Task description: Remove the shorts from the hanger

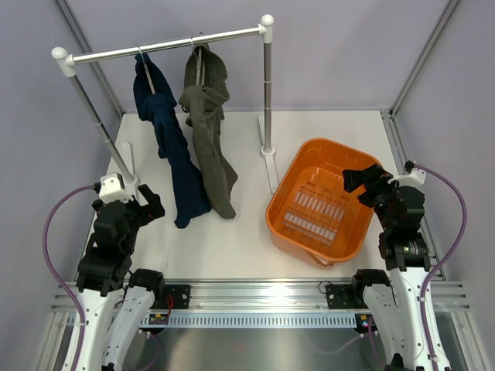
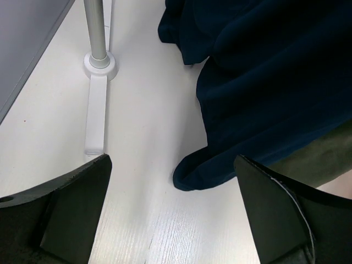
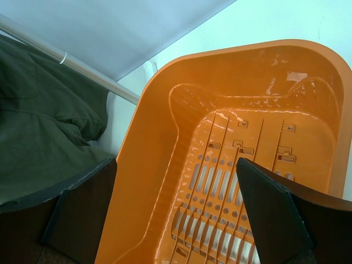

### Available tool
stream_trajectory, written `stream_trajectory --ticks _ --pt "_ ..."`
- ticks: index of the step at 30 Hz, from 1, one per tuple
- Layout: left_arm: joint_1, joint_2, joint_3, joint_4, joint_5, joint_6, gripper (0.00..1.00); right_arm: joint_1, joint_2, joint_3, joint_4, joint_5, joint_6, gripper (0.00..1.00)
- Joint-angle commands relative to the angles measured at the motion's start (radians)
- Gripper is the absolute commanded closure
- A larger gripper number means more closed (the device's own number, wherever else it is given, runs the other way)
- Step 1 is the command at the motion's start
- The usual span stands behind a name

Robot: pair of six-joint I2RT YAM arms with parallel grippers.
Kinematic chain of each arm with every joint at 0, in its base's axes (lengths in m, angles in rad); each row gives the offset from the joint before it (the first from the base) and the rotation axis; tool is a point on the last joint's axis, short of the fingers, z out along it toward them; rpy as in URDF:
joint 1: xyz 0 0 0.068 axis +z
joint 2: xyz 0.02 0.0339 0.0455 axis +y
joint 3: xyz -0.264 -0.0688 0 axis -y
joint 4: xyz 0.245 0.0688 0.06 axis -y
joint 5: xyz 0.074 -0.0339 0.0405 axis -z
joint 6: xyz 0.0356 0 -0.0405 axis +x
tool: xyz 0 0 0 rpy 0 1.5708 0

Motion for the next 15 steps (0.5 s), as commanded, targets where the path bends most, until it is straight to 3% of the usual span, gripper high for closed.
stream_trajectory --ticks 1,10,15 --pt "0.000 -0.009 0.000 0.039 0.010 0.008 0.01 -0.005 -0.002 0.018 0.011 -0.020 -0.017 0.00" --pt "0.000 -0.002 0.008 0.039 0.026 0.014 0.01 -0.005 0.002 0.037 -0.010 -0.024 -0.029 0.00" --pt "0.000 0.001 0.096 0.049 0.127 0.019 0.01 -0.005 0.002 0.067 -0.045 -0.029 -0.049 0.01"
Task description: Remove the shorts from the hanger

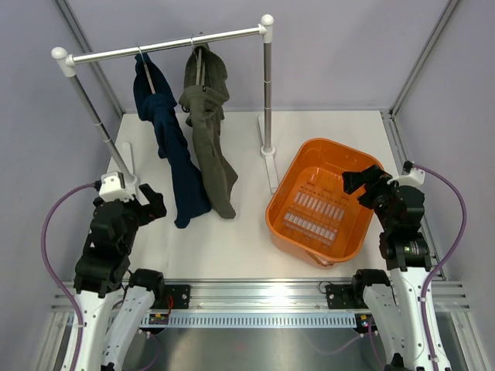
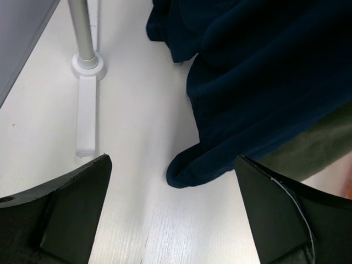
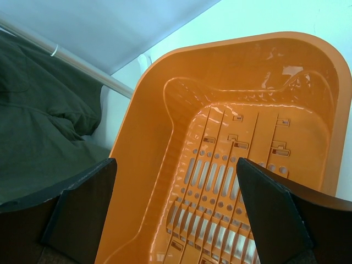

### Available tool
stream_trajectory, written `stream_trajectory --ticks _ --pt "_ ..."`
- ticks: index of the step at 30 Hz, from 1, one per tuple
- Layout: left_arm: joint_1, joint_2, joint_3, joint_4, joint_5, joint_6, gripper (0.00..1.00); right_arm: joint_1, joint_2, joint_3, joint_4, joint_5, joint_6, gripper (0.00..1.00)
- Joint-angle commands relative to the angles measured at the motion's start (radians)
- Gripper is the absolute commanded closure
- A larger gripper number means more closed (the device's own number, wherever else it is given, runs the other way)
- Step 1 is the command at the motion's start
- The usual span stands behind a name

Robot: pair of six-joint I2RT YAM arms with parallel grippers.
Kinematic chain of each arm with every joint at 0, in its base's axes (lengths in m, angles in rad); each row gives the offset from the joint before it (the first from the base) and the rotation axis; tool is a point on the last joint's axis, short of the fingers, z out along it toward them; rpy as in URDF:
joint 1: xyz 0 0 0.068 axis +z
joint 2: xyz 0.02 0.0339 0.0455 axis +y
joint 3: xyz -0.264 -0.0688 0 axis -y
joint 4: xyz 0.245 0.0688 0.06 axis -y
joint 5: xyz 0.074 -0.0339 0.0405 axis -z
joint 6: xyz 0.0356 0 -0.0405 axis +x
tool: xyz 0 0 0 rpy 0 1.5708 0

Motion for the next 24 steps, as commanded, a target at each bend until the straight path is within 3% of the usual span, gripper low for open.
stream_trajectory --ticks 1,9,24 --pt "0.000 0.010 0.111 0.056 0.097 0.009 0.01 -0.005 -0.003 0.069 -0.026 -0.026 -0.035 0.00" --pt "0.000 0.175 0.409 0.146 0.168 -0.031 0.01 -0.005 -0.047 0.054 -0.033 -0.055 -0.013 0.01" --pt "-0.001 0.773 1.032 0.203 0.099 -0.020 0.03 -0.005 -0.030 0.104 -0.033 -0.132 -0.013 0.01"
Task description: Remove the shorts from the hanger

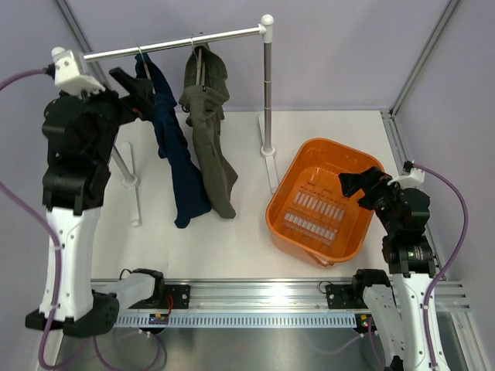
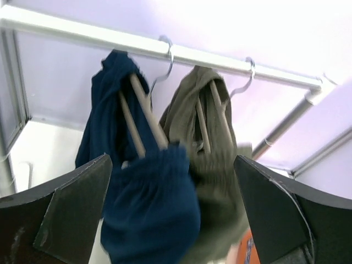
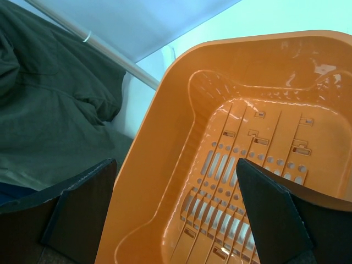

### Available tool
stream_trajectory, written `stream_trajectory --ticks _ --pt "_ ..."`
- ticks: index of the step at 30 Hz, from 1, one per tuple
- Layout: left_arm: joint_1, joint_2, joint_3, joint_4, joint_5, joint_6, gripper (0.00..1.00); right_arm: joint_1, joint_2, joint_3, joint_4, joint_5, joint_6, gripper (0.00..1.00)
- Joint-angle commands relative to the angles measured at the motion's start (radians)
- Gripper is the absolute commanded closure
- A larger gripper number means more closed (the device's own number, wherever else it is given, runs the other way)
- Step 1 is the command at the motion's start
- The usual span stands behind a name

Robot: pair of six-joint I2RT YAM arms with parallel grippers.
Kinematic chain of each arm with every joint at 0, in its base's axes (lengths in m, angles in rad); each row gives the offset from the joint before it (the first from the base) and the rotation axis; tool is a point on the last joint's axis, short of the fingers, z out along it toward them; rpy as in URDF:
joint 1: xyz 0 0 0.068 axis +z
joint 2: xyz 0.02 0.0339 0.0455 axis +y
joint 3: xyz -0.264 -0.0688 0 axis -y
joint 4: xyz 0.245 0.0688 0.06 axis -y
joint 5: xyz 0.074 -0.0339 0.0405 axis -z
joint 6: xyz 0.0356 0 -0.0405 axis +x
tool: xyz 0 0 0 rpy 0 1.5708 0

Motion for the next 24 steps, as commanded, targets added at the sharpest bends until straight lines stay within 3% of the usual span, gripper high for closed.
stream_trajectory --ticks 1,6,13,24 --pt "0.000 0.139 0.124 0.050 -0.041 0.022 0.04 -0.005 0.009 0.069 0.001 -0.043 -0.014 0.00" --pt "0.000 0.310 0.309 0.007 -0.073 0.017 0.12 -0.003 0.022 0.117 -0.036 -0.046 -0.030 0.00" --pt "0.000 0.427 0.343 0.008 -0.097 0.007 0.23 -0.005 0.026 0.134 -0.059 -0.046 -0.023 0.01" --pt "0.000 0.507 0.383 -0.012 -0.148 0.063 0.28 -0.005 0.019 0.118 -0.063 -0.040 -0.028 0.01"
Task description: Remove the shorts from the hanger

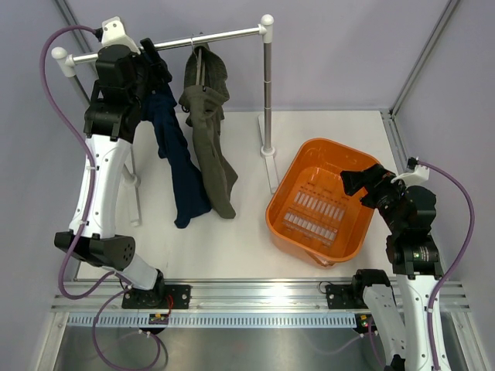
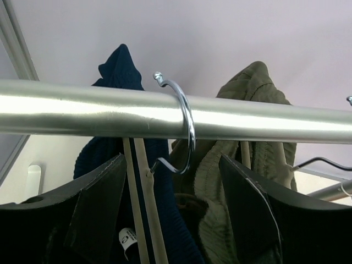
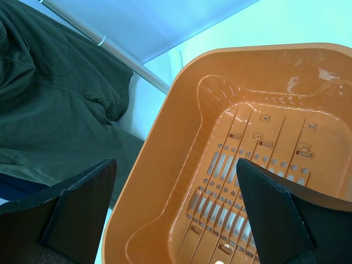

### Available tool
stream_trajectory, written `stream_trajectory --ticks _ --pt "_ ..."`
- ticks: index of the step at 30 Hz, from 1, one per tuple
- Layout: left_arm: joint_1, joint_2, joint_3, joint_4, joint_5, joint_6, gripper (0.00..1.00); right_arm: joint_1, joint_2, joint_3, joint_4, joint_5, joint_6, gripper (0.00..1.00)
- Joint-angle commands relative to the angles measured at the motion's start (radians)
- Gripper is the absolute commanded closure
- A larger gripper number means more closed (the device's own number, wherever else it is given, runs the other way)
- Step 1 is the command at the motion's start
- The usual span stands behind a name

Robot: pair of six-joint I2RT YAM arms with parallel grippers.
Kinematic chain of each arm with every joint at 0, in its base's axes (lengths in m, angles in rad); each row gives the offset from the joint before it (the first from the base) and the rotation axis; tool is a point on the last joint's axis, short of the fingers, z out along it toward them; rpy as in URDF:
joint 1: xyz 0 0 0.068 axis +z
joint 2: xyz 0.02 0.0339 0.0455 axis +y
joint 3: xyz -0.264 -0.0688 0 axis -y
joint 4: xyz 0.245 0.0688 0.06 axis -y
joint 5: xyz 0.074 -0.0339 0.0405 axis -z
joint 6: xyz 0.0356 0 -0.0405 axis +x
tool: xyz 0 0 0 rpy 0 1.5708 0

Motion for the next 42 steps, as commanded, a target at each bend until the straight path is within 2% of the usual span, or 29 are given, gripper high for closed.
stream_trajectory --ticks 1,26,29,35,36,37,38,42 --pt "0.000 0.012 0.044 0.023 -0.042 0.025 0.28 -0.005 0.003 0.020 0.005 -0.028 -0.016 0.01" --pt "0.000 0.058 0.032 -0.021 -0.071 0.048 0.39 -0.005 0.012 0.001 0.008 -0.030 -0.032 0.01" --pt "0.000 0.064 0.035 -0.023 -0.072 0.054 0.47 -0.005 0.012 0.001 0.002 -0.031 -0.033 0.01" --pt "0.002 0.092 0.070 -0.069 -0.077 0.065 0.77 -0.005 0.013 0.008 0.000 -0.042 -0.030 0.00" --pt "0.003 0.096 0.088 -0.084 -0.075 0.067 0.82 -0.005 0.015 0.008 0.000 -0.043 -0.030 0.01" --pt "0.003 0.108 0.107 -0.099 -0.071 0.068 0.97 -0.005 0.015 0.009 -0.001 -0.046 -0.030 0.01" --pt "0.003 0.118 0.131 -0.136 -0.068 0.068 1.00 -0.005 0.016 0.012 -0.003 -0.048 -0.030 0.01" --pt "0.003 0.125 0.243 -0.177 -0.052 0.085 1.00 -0.005 0.016 0.017 -0.007 -0.056 -0.032 0.01"
